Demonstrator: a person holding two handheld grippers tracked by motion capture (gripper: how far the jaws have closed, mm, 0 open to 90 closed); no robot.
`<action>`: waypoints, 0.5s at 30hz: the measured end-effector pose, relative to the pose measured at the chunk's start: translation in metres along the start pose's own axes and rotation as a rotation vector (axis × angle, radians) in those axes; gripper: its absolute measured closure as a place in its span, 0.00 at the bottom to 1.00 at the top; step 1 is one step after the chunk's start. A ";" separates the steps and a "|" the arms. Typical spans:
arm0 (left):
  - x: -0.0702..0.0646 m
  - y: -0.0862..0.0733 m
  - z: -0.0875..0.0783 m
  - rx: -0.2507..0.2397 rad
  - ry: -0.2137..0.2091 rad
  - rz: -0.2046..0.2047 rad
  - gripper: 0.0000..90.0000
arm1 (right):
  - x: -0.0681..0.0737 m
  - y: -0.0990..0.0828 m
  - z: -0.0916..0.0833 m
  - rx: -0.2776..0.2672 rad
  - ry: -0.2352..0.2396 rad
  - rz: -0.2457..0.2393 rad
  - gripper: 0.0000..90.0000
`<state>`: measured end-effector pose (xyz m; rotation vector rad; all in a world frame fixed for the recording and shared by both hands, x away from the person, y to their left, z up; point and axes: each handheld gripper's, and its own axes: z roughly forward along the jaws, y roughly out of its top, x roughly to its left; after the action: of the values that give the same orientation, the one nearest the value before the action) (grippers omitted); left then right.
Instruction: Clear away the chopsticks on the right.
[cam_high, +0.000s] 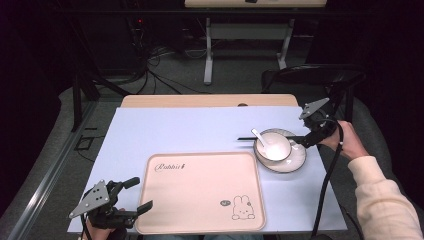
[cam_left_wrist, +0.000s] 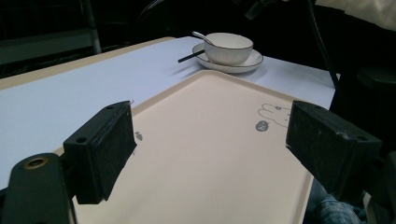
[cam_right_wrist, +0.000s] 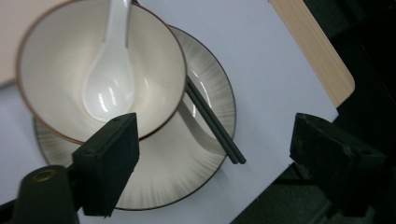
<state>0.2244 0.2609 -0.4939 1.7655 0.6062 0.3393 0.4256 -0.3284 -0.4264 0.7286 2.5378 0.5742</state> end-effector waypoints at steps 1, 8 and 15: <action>0.000 0.000 0.000 0.000 0.005 -0.003 0.17 | -0.003 0.002 0.003 0.025 -0.018 -0.009 0.22; 0.000 0.000 0.000 -0.001 0.018 -0.006 0.17 | -0.012 0.007 0.031 0.134 -0.039 -0.082 0.50; 0.000 0.000 0.000 -0.001 0.017 -0.007 0.17 | -0.011 0.011 0.062 0.225 0.022 -0.168 0.68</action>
<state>0.2246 0.2607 -0.4941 1.7611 0.6244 0.3501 0.4699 -0.3093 -0.4681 0.5780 2.6790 0.2452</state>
